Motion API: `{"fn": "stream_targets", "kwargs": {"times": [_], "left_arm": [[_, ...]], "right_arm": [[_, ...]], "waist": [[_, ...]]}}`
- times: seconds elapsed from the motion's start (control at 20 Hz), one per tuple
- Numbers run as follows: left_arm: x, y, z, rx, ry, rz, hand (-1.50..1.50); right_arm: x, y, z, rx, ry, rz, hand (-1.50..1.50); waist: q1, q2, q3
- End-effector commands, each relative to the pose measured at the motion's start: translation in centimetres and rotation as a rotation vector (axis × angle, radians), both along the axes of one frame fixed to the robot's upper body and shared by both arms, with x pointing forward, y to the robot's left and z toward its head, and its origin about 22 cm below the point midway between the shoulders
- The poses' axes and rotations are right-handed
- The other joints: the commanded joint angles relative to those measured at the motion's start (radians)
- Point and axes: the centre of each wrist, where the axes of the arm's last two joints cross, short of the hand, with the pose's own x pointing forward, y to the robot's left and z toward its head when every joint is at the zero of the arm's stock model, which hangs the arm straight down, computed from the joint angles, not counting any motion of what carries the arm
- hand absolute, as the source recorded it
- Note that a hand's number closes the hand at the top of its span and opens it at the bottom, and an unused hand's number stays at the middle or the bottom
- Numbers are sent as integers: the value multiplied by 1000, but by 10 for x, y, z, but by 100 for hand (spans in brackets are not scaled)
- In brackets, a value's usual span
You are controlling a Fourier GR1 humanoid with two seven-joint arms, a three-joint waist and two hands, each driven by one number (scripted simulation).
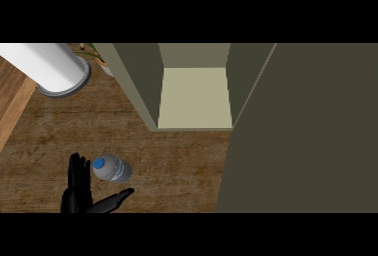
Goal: Pick up the bottled water, place it into the cabinet and close the cabinet
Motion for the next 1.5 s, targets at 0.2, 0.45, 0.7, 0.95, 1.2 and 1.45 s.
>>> {"fn": "stream_targets", "kwargs": {"times": [0.2, 0.45, 0.7, 0.95, 1.2, 1.45], "left_arm": [[13, 5, -32, -18, -41, 12, -150], [25, 11, -32, -26, -98, 45, -150], [51, -12, -35, -32, -145, 44, 150], [52, 10, -33, -83, -170, -49, 150], [67, -23, -26, 205, -193, -108, 150], [84, -37, -19, 287, -243, -79, 150]], "right_arm": [[-14, -11, 5, -59, -56, -68, -150], [-21, -17, 10, -48, -71, -61, -150], [-7, -8, 5, -51, -57, -42, -150], [-20, -3, 6, -38, -51, -55, -150], [-16, -13, 18, -42, -76, -50, -150], [-20, -13, 9, -49, -70, -59, -150]], "waist": [[0, 1, 1], [0, 0, 1], [1, 2, 1], [0, 0, 0], [-4, -1, 1], [-5, 0, 1]]}}
